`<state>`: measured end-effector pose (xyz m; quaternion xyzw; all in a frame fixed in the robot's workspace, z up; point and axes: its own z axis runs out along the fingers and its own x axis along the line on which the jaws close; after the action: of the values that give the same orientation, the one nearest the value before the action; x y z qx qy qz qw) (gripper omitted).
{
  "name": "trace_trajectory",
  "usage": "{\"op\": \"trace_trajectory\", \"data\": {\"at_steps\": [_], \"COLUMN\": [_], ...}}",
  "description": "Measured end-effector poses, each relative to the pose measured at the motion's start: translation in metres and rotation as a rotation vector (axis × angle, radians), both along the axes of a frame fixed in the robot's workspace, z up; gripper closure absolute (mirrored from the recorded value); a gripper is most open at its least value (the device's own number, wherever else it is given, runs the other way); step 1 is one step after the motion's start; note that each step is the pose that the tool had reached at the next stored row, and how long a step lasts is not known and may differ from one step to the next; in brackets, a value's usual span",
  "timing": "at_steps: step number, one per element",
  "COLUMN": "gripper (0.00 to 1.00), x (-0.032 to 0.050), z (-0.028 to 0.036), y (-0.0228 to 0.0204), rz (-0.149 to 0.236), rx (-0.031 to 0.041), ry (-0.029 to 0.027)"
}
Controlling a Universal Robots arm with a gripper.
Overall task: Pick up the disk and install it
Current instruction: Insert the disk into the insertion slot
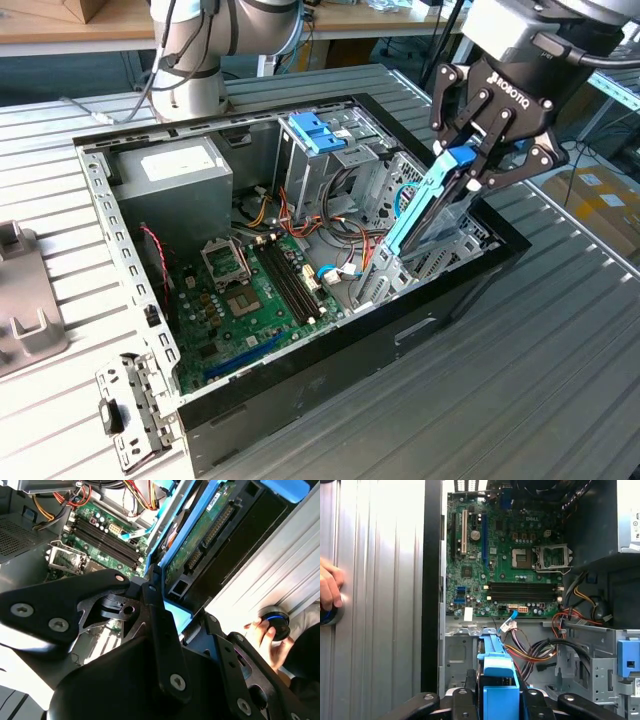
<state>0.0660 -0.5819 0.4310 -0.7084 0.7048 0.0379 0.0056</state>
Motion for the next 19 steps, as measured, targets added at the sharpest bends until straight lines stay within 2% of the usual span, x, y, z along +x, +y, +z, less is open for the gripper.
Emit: {"op": "trace_trajectory", "data": {"at_steps": [19], "gripper": [0.63], "x": [0.0000], "z": [-0.0121], "y": [0.0000], "rz": [0.000], "rx": [0.0002], "ry": [0.0000]}}
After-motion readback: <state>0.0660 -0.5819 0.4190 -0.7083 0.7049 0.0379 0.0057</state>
